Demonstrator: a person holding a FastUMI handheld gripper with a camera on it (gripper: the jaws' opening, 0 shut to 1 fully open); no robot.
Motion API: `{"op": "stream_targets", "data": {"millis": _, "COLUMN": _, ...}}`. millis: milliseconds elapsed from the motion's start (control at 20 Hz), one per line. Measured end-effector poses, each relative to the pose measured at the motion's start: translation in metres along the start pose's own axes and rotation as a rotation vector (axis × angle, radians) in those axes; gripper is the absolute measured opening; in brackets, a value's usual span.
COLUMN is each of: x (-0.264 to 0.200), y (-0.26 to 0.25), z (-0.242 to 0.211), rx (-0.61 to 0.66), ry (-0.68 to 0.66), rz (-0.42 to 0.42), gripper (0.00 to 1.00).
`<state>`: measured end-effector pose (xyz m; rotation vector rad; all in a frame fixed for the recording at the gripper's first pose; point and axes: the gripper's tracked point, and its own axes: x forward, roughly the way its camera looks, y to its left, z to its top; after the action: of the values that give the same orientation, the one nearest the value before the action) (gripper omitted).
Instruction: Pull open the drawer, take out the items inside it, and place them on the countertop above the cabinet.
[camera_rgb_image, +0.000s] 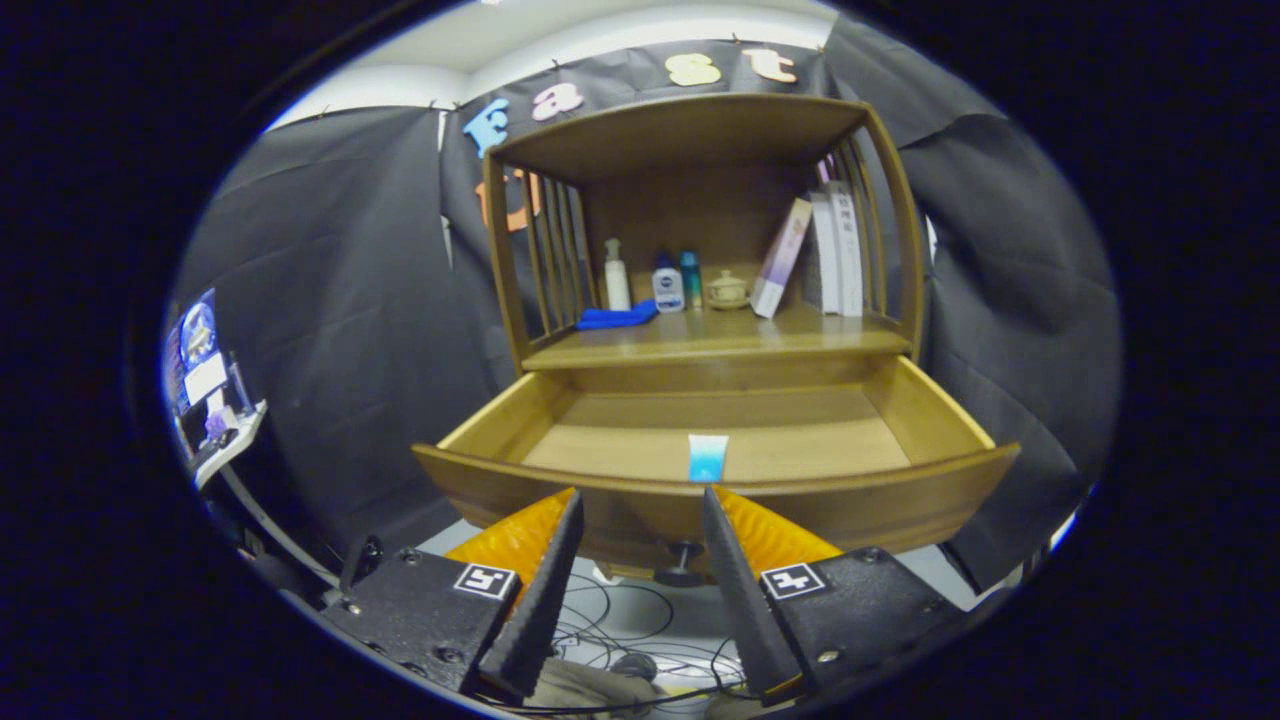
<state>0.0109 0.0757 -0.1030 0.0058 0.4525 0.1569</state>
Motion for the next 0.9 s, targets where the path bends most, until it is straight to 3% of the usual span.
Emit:
{"op": "stream_targets", "data": {"millis": 300, "x": 0.042, "y": -0.017, "z": 0.026, "rx": -0.024, "ry": 0.144, "rz": -0.036, "gripper": 0.78}}
{"op": "stream_targets", "data": {"millis": 500, "x": 0.081, "y": -0.034, "z": 0.028, "rx": 0.115, "ry": 0.267, "rz": -0.032, "gripper": 0.78}}
{"op": "stream_targets", "data": {"millis": 900, "x": 0.134, "y": -0.047, "z": 0.004, "rx": 0.091, "ry": 0.584, "rz": -0.056, "gripper": 0.77}}
